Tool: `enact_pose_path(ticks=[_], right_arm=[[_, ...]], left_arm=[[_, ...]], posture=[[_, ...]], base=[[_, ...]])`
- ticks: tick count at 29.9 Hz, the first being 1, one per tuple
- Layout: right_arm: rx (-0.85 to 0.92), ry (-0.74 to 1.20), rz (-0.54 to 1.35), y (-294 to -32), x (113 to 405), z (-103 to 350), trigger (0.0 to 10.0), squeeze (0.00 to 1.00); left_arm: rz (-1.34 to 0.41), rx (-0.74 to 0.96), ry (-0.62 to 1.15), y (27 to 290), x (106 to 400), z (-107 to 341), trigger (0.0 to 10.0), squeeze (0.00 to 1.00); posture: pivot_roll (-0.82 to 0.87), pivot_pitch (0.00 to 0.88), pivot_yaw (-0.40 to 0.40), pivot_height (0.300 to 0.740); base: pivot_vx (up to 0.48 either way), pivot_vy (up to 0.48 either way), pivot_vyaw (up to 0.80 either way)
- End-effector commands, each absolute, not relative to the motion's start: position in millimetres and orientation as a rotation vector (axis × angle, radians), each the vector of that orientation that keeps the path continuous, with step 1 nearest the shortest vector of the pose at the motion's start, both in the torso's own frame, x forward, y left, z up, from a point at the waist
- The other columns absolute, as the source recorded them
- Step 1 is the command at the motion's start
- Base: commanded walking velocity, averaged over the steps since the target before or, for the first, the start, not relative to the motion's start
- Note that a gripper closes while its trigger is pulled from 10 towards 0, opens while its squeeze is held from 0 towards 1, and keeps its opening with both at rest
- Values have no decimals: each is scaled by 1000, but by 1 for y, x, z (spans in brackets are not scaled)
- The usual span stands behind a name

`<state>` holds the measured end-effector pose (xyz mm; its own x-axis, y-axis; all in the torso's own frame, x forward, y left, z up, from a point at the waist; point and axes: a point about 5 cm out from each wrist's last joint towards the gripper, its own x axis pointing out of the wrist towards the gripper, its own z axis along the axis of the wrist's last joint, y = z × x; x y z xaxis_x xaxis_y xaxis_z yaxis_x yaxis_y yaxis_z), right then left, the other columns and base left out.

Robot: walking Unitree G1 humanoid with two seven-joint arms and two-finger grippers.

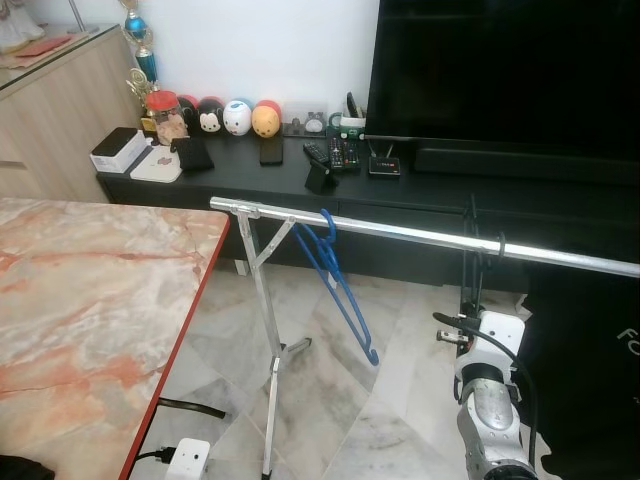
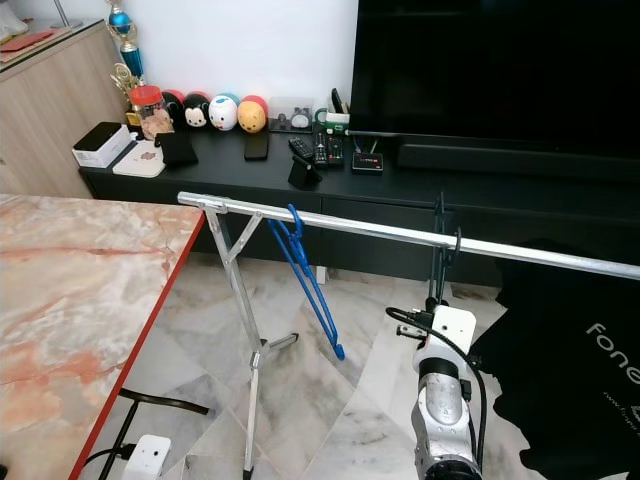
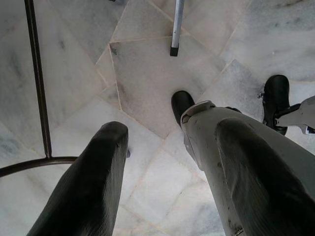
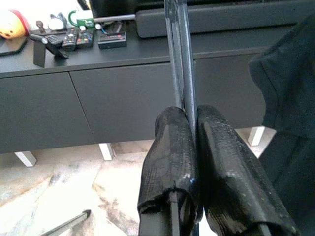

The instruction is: Hang hanger

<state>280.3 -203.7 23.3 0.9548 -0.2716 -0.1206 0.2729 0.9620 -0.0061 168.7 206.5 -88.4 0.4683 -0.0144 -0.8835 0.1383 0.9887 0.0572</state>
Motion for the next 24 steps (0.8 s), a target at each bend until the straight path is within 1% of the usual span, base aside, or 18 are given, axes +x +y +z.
enact_pose_path(ticks=[1,12,14,15,19,21,24], right_arm=[[8,139,-276,-210,288,28,10000,0],[-5,185,-233,-214,317,48,10000,0],[-1,205,-228,-213,319,47,10000,0],[12,262,-225,-211,319,42,10000,0],[20,345,-211,-205,315,30,10000,0],[53,359,-220,-203,311,25,10000,0],[56,349,-224,-202,308,23,10000,0]], left_arm=[[-96,139,1085,209,169,-88,10000,0],[-99,137,1085,209,170,-88,10000,0],[-99,136,1085,209,170,-88,10000,0],[-100,135,1086,209,170,-88,10000,0],[-101,135,1088,208,170,-88,10000,0],[-101,135,1088,208,170,-88,10000,0],[-100,135,1088,209,170,-88,10000,0]], posture=[[-38,0,10,740],[-35,0,13,740],[-33,0,12,740],[-31,0,11,740],[-25,0,9,740],[-23,0,9,740],[-23,0,10,740]], base=[[0,0,0],[0,0,0],[0,0,0],[0,0,0],[0,0,0],[0,0,0],[0,0,0]])
